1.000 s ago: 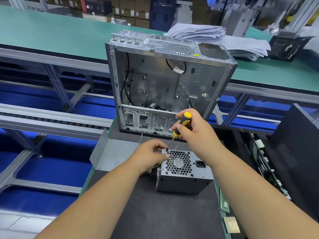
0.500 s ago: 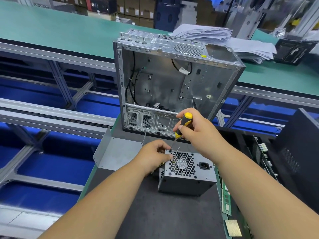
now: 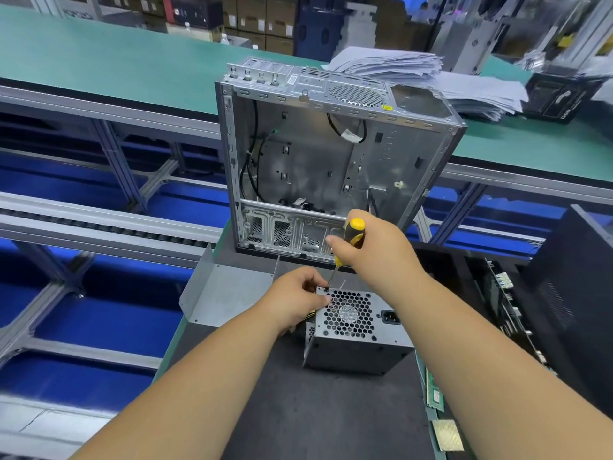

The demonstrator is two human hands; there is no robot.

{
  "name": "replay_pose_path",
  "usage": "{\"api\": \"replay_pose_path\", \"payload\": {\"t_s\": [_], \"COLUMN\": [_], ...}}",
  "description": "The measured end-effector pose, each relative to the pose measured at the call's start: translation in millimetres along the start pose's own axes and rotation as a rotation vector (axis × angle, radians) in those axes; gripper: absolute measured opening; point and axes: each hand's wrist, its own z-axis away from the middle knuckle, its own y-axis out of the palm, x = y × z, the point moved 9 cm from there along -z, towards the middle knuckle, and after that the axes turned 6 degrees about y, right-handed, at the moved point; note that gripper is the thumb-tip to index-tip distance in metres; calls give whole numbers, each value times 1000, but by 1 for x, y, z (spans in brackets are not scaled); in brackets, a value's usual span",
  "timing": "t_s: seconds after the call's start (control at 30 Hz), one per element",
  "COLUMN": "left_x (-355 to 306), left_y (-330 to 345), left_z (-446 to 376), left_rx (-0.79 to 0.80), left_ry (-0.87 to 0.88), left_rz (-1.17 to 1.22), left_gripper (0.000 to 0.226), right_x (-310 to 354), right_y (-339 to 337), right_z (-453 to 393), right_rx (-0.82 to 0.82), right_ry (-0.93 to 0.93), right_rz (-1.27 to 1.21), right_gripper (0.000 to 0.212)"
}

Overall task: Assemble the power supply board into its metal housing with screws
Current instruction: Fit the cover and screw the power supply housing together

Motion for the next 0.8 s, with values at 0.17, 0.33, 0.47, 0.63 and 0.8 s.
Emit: {"api": "replay_pose_path", "payload": {"t_s": [0.17, 0.33, 0.47, 0.63, 0.8], "left_x": [0, -1, -3, -10, -10], "left_y": [0, 1, 1, -3, -3], "left_z": [-1, -1, -1, 0, 1], "left_rx": [1, 11, 18, -15, -38], "left_ry": [-5, -7, -2, 59, 77], "left_rz": [-1, -17, -71, -126, -165], "left_gripper": [20, 19, 19, 12, 10], "right_x": [-13, -14, -14, -15, -15], "right_y": [11, 20, 24, 16, 9], "right_z": [-2, -7, -10, -14, -13], "right_rx": [31, 219, 308, 221, 41], "right_ry": [174, 173, 147, 65, 59], "right_rz": [-367, -528, -538, -380, -179], "right_gripper": [14, 7, 19, 16, 28]}}
